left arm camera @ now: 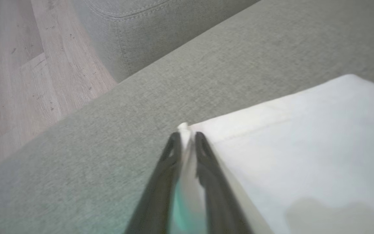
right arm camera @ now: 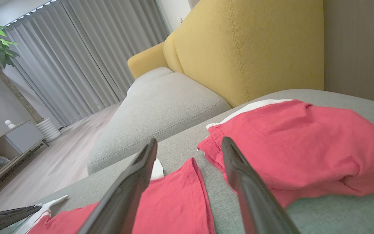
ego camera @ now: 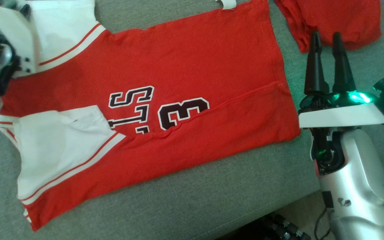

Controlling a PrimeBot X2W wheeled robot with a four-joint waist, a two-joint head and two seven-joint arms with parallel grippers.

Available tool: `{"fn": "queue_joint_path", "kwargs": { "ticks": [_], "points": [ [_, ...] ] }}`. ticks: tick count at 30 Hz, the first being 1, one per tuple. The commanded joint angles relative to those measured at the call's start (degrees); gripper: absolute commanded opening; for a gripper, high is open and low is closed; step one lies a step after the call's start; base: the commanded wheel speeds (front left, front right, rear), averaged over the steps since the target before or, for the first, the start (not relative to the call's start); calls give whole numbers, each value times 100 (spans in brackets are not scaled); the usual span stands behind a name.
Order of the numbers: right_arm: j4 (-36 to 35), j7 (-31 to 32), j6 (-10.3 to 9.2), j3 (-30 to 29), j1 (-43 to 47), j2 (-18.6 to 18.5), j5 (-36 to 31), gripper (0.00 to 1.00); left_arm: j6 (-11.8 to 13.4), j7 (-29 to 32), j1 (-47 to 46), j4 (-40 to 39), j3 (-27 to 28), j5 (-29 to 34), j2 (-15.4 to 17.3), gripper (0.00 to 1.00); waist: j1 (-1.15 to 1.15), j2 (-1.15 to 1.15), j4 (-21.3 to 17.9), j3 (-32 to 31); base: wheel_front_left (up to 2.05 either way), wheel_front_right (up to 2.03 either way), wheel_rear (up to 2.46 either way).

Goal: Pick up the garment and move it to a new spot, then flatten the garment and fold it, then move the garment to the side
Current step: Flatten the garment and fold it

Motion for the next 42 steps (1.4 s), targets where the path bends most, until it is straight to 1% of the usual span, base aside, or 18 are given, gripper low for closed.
{"fn": "queue_joint_path", "kwargs": {
  "ticks": [1,5,8,10,14,18,21,23,28,32,35,42],
  "points": [
    [-151,-51,-5,9,-30,-18,-79,100,9,101,34,-135,-50,-115,223,0,0,0,47,-37,0,0,0],
    [-117,-51,-5,-111,-59,-18,-165,100,9,-107,13,-290,-180,-295,285,0,0,0,132,-115,0,0,0],
    [-46,-51,-5,-166,-72,-18,-123,100,9,-512,-20,-383,-226,-334,256,0,0,0,252,-242,0,0,0],
    [22,-51,-5,-198,-100,-18,-269,100,26,-905,-57,-463,-177,-331,158,0,0,0,361,-338,0,0,0],
    [176,-4,-5,-377,-227,-18,-686,100,236,-1593,-76,-632,-131,-212,-19,0,0,0,641,-518,0,0,0],
    [170,358,-5,-624,-429,-21,-1186,100,370,-1997,38,-993,-187,-93,-118,0,0,0,956,-644,0,0,0],
    [188,747,-5,-808,-606,-117,-1597,100,459,-2251,194,-1462,-244,-12,-151,0,0,0,1192,-682,0,0,0],
    [297,1037,-5,-956,-746,-187,-1798,100,554,-2403,353,-1814,-193,-73,-183,0,0,0,1342,-696,0,0,0],
    [892,1771,-5,-1181,-1077,-489,-2079,100,781,-2440,781,-2572,-260,-87,-172,0,0,0,1702,-713,0,0,0],
    [1558,2064,-5,-1215,-1306,-814,-2307,100,915,-2371,1036,-3021,-393,-47,-193,0,0,0,1912,-698,0,0,0],
    [2064,2157,-5,-1302,-1499,-884,-2327,100,979,-2329,1156,-3245,-461,-32,-193,0,0,0,1995,-662,0,0,0],
    [2935,2077,-5,-1248,-1907,-1056,-2628,100,1062,-2277,1229,-3555,-525,-28,-204,0,0,0,2082,-519,0,0,0]
  ]
}}
